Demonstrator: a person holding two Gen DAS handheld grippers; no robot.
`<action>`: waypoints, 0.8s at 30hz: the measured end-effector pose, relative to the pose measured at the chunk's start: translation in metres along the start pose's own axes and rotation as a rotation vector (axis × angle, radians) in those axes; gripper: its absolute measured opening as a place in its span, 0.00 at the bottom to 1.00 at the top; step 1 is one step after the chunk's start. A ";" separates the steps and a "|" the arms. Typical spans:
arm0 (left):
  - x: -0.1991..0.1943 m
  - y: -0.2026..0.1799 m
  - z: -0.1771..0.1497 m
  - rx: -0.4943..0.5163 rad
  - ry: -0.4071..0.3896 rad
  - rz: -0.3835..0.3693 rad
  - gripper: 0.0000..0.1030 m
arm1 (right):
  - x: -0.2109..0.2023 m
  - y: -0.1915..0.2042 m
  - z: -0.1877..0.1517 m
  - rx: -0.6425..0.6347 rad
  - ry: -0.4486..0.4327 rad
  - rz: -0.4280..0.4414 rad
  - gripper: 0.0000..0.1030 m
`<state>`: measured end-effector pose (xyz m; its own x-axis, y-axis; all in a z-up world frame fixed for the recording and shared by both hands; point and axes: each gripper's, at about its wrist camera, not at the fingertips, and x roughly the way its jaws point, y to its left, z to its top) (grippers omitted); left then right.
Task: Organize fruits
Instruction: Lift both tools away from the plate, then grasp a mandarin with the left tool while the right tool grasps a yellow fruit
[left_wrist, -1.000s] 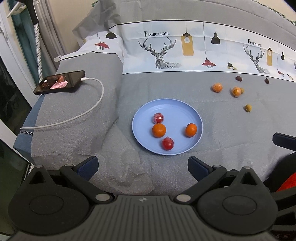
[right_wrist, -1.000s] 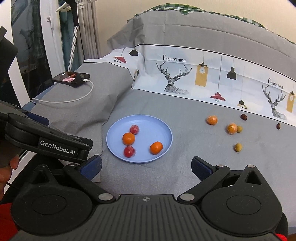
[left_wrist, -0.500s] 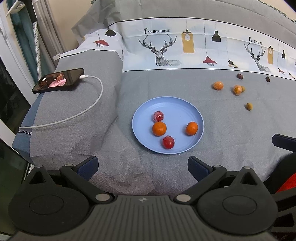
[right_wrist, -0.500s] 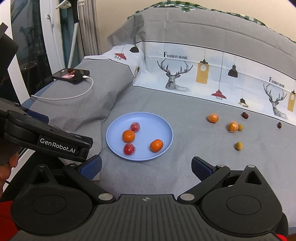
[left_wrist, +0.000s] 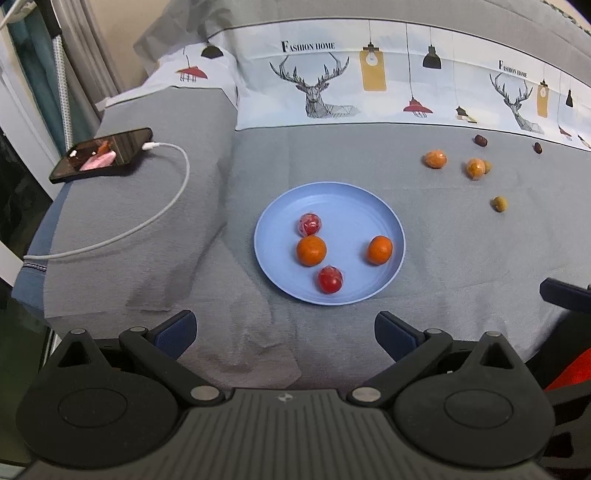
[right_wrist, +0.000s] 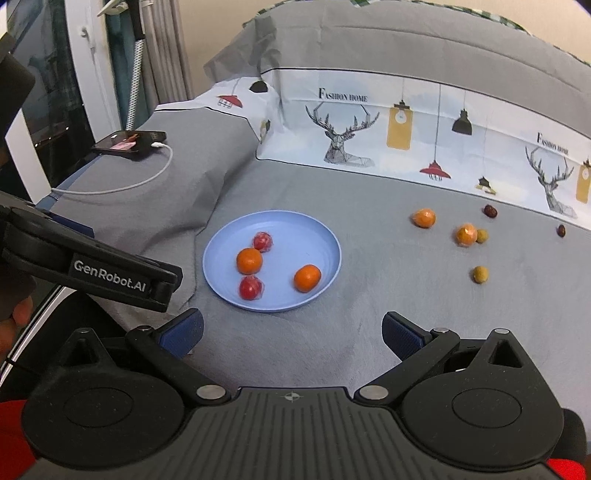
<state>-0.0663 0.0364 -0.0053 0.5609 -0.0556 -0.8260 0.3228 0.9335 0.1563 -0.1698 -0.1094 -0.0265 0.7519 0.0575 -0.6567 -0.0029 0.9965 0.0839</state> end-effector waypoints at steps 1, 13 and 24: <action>0.002 0.000 0.002 -0.004 0.005 -0.003 1.00 | 0.002 -0.003 -0.001 0.009 0.002 -0.001 0.99; 0.036 -0.020 0.034 0.002 0.085 -0.017 1.00 | 0.045 -0.080 -0.008 0.172 -0.008 -0.175 0.99; 0.080 -0.081 0.098 0.081 0.067 -0.076 1.00 | 0.163 -0.208 0.004 0.345 -0.011 -0.422 0.99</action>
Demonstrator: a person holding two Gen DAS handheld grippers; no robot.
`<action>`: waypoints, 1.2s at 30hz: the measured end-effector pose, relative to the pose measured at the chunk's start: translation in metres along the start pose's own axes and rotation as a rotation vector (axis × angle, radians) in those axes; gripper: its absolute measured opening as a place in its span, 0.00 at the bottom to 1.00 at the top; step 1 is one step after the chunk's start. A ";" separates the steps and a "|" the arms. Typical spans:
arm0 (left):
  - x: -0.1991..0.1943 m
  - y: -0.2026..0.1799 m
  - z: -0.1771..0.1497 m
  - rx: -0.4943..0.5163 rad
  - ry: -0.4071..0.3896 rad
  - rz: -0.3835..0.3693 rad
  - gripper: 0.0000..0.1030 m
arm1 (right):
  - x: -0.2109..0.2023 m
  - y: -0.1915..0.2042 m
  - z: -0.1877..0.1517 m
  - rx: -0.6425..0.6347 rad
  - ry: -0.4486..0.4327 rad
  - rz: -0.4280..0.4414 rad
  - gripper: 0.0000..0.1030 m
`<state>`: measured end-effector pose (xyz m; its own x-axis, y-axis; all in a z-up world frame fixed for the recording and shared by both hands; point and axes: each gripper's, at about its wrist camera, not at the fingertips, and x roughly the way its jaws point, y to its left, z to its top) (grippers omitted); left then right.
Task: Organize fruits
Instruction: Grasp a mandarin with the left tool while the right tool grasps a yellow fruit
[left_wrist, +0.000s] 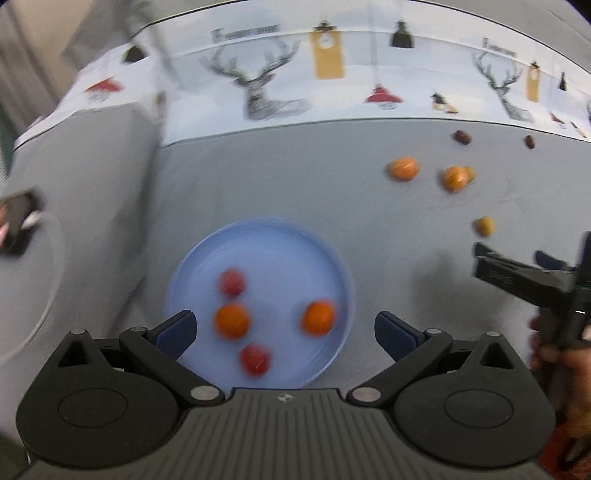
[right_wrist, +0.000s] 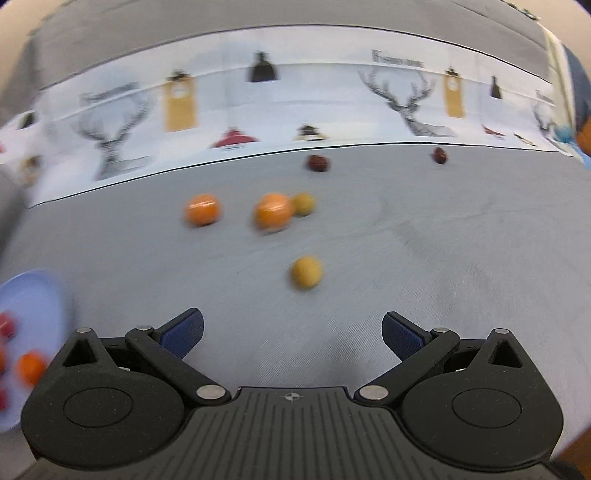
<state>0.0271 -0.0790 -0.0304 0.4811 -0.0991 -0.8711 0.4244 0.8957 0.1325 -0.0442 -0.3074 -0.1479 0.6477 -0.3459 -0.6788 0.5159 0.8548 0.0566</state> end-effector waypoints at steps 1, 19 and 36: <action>0.005 -0.008 0.009 0.014 -0.008 -0.014 1.00 | 0.012 -0.004 0.003 0.013 0.004 -0.006 0.99; 0.170 -0.211 0.147 0.519 -0.014 -0.193 1.00 | 0.061 -0.073 0.015 0.142 -0.072 -0.239 0.27; 0.167 -0.206 0.154 0.511 -0.035 -0.256 0.39 | 0.058 -0.075 0.015 0.177 -0.125 -0.244 0.27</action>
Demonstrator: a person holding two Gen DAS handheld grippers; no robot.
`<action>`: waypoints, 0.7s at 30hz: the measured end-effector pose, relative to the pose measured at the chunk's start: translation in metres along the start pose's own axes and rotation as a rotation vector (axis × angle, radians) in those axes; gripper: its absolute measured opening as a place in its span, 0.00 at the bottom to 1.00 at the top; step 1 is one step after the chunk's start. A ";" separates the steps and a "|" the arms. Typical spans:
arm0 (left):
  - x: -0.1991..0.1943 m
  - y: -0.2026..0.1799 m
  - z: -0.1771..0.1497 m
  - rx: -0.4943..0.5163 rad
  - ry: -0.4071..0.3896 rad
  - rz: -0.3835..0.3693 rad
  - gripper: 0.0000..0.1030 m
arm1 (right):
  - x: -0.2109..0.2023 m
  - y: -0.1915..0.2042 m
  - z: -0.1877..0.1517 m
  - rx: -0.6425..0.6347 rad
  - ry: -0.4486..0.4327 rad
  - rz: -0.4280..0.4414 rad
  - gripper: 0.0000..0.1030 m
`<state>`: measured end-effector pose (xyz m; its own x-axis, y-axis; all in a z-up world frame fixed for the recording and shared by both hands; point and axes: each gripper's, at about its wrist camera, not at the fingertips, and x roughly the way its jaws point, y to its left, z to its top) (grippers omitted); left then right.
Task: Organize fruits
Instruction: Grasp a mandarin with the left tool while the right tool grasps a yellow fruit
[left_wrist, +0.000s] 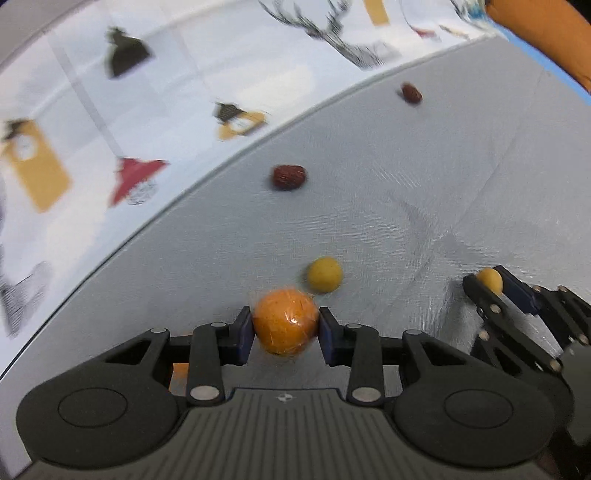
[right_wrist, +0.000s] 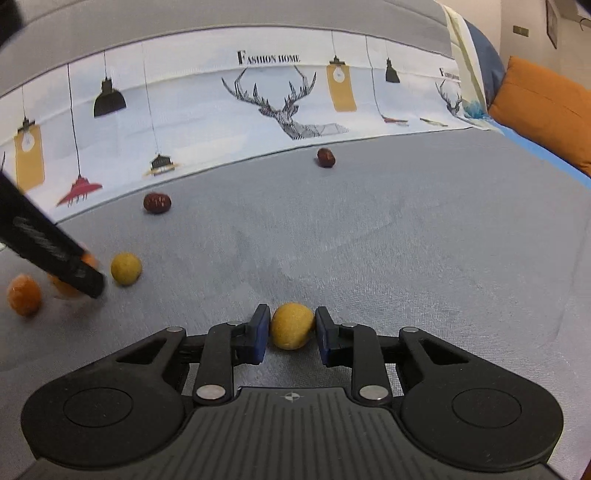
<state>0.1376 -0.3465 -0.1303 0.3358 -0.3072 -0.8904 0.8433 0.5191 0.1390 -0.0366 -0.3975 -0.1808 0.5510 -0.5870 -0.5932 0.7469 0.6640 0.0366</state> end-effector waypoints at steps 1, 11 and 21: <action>-0.012 0.004 -0.006 -0.018 -0.007 0.017 0.39 | -0.001 0.001 0.000 -0.005 -0.011 0.004 0.27; -0.155 0.048 -0.136 -0.277 0.069 0.238 0.39 | -0.032 -0.001 0.000 -0.076 -0.060 0.006 0.27; -0.269 0.062 -0.250 -0.459 0.003 0.295 0.39 | -0.198 -0.016 0.002 -0.102 -0.084 0.231 0.27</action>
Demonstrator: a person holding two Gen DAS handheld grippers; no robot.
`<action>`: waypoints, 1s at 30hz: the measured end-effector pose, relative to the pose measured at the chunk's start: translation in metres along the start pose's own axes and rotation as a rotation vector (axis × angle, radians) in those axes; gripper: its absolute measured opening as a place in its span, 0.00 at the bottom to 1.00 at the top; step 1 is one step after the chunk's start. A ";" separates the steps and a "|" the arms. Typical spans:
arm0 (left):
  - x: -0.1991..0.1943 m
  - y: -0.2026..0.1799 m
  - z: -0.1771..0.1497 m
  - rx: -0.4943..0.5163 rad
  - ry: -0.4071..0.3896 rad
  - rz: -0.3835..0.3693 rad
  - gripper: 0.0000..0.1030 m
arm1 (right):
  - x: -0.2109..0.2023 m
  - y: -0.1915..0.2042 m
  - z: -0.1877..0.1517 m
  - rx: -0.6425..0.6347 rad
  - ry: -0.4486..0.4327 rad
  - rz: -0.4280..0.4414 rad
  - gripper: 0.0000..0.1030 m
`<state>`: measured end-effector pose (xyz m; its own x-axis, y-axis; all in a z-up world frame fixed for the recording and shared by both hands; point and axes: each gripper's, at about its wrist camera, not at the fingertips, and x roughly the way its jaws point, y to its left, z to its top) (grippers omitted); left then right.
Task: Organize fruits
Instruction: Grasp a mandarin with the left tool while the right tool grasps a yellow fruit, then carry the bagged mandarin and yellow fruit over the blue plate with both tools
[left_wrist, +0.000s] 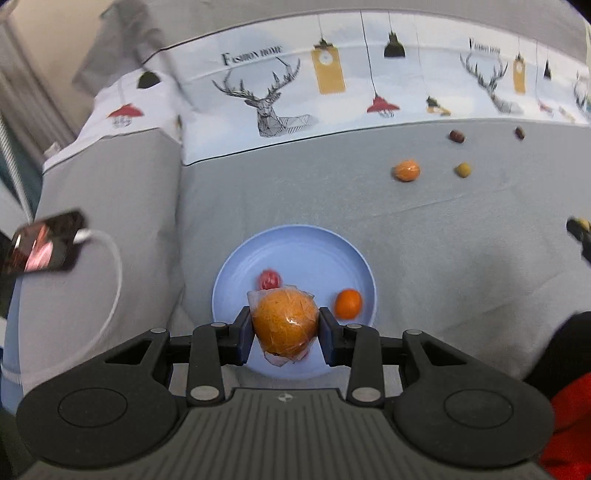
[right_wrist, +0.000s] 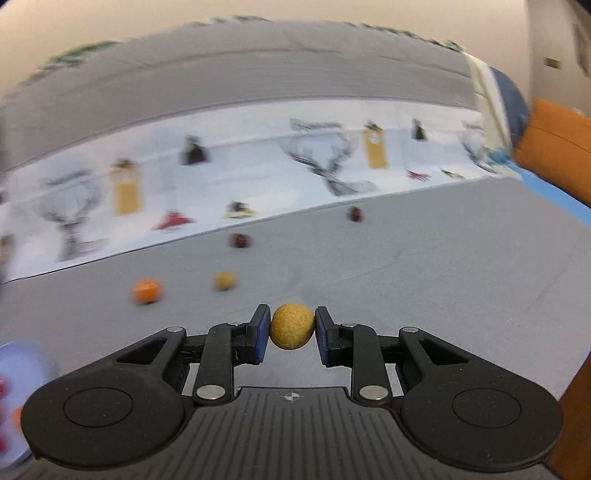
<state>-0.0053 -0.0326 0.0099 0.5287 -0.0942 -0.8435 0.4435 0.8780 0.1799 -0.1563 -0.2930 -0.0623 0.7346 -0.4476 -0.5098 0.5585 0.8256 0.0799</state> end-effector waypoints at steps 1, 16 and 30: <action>-0.008 0.003 -0.008 -0.016 -0.015 -0.011 0.39 | -0.020 0.004 -0.001 -0.024 -0.005 0.034 0.27; -0.067 0.016 -0.108 -0.092 -0.109 -0.085 0.39 | -0.162 0.079 -0.030 -0.290 -0.027 0.363 0.27; -0.063 0.023 -0.113 -0.109 -0.129 -0.090 0.39 | -0.163 0.094 -0.032 -0.329 0.009 0.367 0.27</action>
<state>-0.1100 0.0469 0.0101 0.5817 -0.2282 -0.7807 0.4159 0.9083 0.0443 -0.2361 -0.1316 0.0011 0.8561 -0.1056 -0.5059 0.1115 0.9936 -0.0187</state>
